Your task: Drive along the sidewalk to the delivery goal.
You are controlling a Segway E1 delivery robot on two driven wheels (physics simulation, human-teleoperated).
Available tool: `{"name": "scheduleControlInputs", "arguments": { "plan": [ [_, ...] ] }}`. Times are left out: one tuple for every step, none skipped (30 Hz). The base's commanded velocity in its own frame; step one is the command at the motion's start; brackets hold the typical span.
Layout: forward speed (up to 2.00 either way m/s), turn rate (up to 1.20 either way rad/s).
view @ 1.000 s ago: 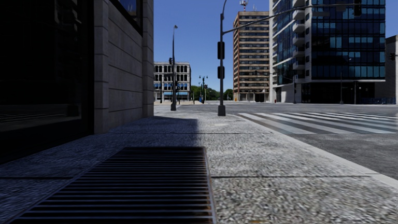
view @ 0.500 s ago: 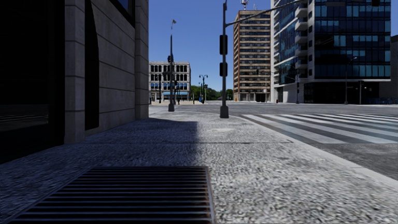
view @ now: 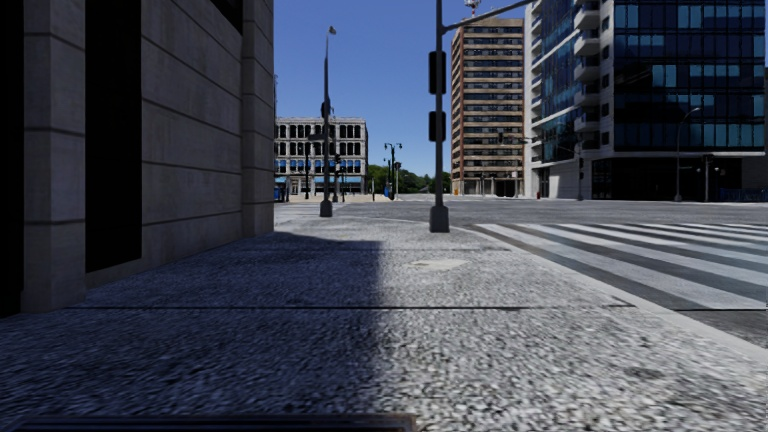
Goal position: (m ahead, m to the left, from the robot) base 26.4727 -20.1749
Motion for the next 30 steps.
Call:
{"name": "scheduleControlInputs", "arguments": {
  "plan": [
    [2.0,0.0],
    [2.0,0.0],
    [2.0,0.0],
    [2.0,0.0],
    [2.0,0.0],
    [2.0,0.0],
    [2.0,0.0],
    [2.0,0.0],
    [2.0,0.0],
    [2.0,0.0],
    [2.0,0.0],
    [2.0,0.0],
    [2.0,0.0],
    [2.0,0.0],
    [2.0,0.0],
    [2.0,0.0],
    [2.0,0.0],
    [2.0,0.0],
    [2.0,-0.14],
    [2.0,-0.29],
    [1.9,-0.47],
    [1.68,-0.59],
    [1.5,-0.65],
    [1.38,-0.67],
    [1.33,-0.67],
    [1.31,-0.67],
    [1.31,-0.67],
    [1.31,-0.67],
    [1.31,-0.67],
    [1.31,-0.67]
  ]
}}
